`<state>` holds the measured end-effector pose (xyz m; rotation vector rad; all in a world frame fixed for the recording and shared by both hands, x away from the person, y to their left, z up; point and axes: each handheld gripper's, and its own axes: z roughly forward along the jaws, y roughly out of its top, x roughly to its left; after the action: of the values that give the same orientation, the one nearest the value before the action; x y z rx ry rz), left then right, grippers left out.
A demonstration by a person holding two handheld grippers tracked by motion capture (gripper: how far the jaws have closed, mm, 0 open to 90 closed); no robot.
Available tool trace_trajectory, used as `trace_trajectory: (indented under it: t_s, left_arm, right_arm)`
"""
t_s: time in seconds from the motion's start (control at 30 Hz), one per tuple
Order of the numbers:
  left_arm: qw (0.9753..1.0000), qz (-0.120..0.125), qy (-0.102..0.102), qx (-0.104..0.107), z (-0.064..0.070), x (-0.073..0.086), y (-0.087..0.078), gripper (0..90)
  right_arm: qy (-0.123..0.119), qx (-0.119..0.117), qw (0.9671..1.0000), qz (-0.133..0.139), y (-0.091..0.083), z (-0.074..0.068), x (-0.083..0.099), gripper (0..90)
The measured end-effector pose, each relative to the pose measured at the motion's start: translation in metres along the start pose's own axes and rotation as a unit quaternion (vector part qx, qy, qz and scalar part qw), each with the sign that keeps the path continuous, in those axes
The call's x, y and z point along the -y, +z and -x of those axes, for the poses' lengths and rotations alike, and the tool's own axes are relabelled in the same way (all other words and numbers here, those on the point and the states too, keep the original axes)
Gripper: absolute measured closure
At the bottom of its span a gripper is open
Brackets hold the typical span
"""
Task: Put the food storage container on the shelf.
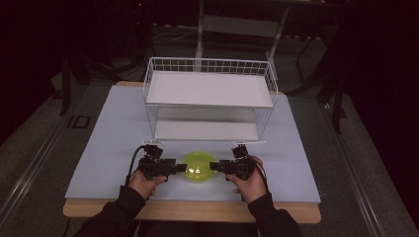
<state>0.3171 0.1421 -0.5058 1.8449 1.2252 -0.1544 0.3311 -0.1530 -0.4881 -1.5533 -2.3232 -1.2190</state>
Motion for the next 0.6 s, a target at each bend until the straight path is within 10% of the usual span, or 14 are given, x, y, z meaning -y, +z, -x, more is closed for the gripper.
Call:
trace_trajectory:
  t_s: [0.2,0.6]
  left_arm:
    - [0.9983,-0.025,-0.025,0.046,-0.001,0.001,0.004,62.3]
    - [0.9988,-0.014,-0.039,0.027,0.012,0.005,-0.005,80.6]
  right_arm:
    - [0.016,-0.009,0.9997,-0.014,0.002,-0.002,0.004,66.4]
    - [-0.020,-0.001,0.9998,0.007,-0.007,-0.023,0.008,80.1]
